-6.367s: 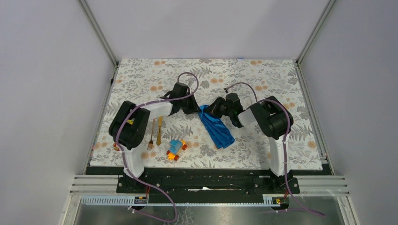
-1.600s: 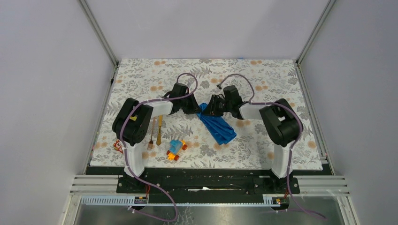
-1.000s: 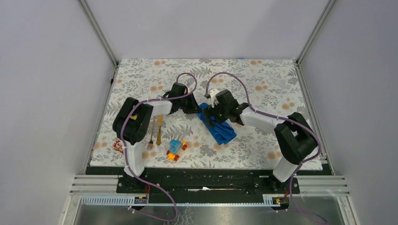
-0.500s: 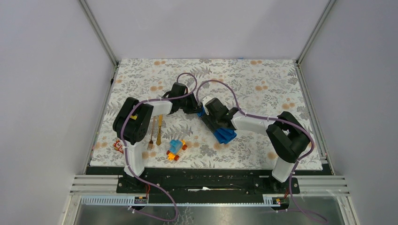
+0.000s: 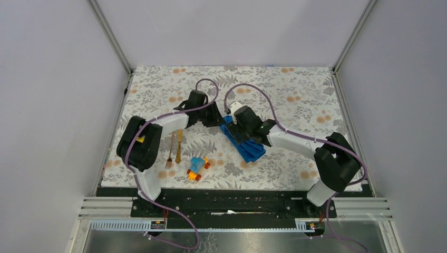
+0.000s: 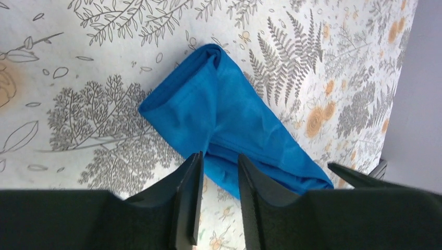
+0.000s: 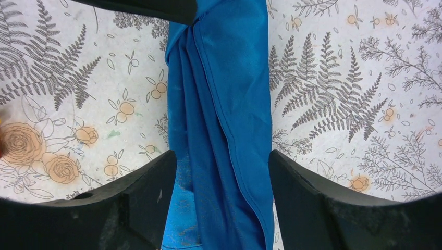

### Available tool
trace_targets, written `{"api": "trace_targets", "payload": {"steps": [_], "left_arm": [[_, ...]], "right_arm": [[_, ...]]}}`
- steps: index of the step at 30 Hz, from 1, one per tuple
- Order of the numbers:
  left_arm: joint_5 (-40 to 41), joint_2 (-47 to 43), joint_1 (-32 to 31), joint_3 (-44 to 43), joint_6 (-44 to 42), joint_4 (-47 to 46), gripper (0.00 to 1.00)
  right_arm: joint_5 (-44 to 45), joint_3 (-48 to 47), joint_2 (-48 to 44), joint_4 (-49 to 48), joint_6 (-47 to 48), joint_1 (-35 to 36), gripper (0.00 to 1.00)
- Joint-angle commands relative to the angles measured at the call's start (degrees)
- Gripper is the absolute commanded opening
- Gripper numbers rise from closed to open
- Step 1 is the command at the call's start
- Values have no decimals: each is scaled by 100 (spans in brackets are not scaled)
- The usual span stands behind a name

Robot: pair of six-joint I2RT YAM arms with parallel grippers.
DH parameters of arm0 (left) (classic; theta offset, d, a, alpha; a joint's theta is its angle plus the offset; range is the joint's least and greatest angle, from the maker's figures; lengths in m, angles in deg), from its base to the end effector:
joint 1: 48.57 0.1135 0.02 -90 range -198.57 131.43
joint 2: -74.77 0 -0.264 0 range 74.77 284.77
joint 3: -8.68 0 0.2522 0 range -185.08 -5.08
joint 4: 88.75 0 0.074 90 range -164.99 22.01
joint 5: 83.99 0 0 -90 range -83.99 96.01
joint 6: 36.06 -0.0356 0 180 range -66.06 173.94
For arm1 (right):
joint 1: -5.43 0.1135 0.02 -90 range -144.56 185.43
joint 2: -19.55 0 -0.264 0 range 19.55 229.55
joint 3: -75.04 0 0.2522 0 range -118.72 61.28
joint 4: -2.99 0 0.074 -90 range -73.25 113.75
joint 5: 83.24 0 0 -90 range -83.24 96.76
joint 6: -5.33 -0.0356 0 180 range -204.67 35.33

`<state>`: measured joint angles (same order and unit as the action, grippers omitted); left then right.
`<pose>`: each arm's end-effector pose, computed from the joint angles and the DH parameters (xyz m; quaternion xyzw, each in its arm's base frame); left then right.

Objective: Fold the napkin into a case and place the utensils inside
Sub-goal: Pick up the smaller rectangle-folded napkin from the center of the board.

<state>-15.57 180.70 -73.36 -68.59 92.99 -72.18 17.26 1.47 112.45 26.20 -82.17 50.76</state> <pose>0.3478 -0.1751 0.1704 -0.0420 0.9101 -0.3447 0.2260 0.2518 0.2455 0.2200 -0.3359 0.8483 0.0683 0.4037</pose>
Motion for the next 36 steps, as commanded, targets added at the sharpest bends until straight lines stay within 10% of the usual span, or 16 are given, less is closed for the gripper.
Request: {"api": "trace_targets", "payload": {"steps": [1, 23, 36], "left_arm": [[-119, -538, 25, 354, 13, 26, 31], [-486, 116, -636, 1449, 1276, -1678, 33], [-374, 290, -689, 1595, 1375, -1924, 8]], "right_arm": [[48, -81, 155, 11, -68, 47, 70], [95, -219, 865, -38, 155, 47, 66], [-300, -443, 465, 284, -200, 50, 13]]}}
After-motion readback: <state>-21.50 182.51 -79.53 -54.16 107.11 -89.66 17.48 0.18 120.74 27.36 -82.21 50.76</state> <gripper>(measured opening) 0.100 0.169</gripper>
